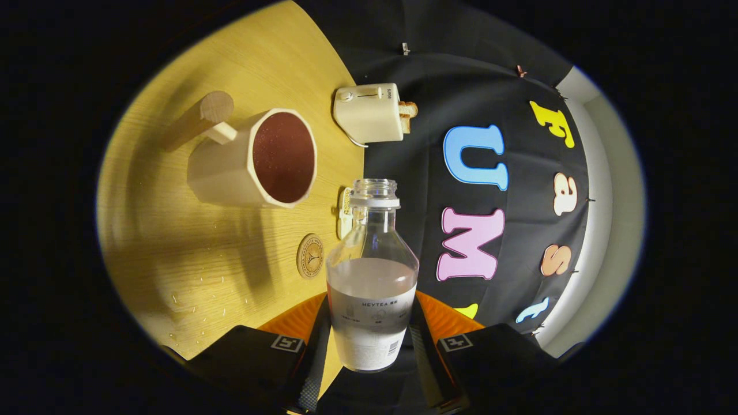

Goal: Take the bottle from table, then pour the juice into the cup, finally place the bottle on the coaster

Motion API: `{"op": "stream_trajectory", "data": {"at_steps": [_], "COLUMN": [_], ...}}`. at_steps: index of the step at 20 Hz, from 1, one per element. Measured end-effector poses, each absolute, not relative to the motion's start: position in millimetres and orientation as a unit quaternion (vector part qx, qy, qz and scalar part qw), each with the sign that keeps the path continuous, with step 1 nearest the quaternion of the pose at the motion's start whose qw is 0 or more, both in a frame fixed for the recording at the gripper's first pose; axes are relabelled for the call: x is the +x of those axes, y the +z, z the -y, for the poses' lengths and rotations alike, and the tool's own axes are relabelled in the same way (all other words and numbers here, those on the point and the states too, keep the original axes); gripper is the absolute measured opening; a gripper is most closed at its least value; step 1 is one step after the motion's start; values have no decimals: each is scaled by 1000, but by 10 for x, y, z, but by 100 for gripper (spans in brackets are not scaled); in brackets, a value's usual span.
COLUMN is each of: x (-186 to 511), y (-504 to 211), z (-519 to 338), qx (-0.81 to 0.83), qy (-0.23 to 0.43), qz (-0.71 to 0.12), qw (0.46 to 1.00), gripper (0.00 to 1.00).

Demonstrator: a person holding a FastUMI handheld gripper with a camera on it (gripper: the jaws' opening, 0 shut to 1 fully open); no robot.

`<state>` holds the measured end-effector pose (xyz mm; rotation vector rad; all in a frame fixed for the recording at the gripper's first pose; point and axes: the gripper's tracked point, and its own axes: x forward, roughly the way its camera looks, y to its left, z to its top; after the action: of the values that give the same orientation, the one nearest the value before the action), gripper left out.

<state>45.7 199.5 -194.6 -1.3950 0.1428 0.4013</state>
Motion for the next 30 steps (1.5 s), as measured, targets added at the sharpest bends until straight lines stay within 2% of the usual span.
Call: {"op": "stream_trajectory", "data": {"at_steps": [14, 30], "x": [466, 519], "y": [-2027, -2071], "z": [-2087, -2120], "qx": [-695, -723], "qy": [202, 208], "qz": [-35, -25], "qw": [689, 659], "gripper": [70, 70]}}
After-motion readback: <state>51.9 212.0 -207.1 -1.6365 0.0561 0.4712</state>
